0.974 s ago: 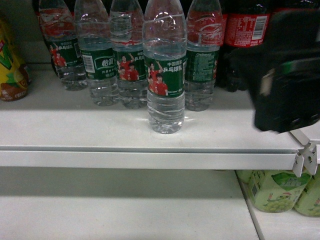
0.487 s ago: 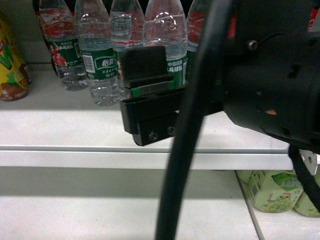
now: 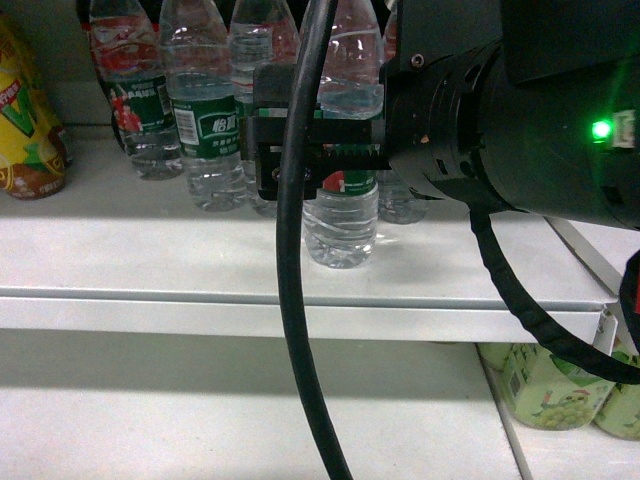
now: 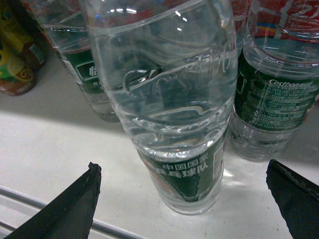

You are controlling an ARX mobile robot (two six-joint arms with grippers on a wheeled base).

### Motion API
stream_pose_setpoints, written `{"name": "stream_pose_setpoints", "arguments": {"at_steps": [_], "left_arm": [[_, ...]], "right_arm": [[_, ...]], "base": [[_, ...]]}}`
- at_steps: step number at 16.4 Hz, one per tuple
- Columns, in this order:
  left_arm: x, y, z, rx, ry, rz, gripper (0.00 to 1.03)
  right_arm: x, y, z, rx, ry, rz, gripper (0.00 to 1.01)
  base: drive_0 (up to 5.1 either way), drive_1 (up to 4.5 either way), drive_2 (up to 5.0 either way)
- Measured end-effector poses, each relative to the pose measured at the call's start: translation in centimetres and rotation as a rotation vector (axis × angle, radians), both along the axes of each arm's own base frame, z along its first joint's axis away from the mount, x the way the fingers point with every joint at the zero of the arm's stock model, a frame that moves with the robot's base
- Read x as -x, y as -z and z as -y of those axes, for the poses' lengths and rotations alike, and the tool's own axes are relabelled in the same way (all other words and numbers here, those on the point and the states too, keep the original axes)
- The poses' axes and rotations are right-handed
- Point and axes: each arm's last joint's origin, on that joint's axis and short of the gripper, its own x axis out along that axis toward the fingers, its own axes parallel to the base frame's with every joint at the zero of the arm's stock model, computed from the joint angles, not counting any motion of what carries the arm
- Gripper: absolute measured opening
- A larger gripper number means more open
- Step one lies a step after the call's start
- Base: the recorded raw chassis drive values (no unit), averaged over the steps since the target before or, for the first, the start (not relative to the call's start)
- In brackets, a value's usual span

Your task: Move water from second to third shelf

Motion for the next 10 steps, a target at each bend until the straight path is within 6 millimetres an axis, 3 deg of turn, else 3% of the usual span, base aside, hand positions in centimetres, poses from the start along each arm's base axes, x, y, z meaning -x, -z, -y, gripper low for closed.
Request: {"name": "stream_pose_setpoints", "arguments": {"at_steps": [8,10], "left_arm": [[0.0,0.0,0.0,0.000,0.000,0.000,0.98],[0.0,0.0,0.0,0.000,0.000,0.000,0.98]], "right_arm": [[-3.8,1.2,-2.5,0.024,0.088,-0.007,0.98],[-3.9,1.1,-3.1,0.035,0.092,0.015,0.98]], "base": [[0.0,0.00,0.0],[0.0,0.00,0.0]]}}
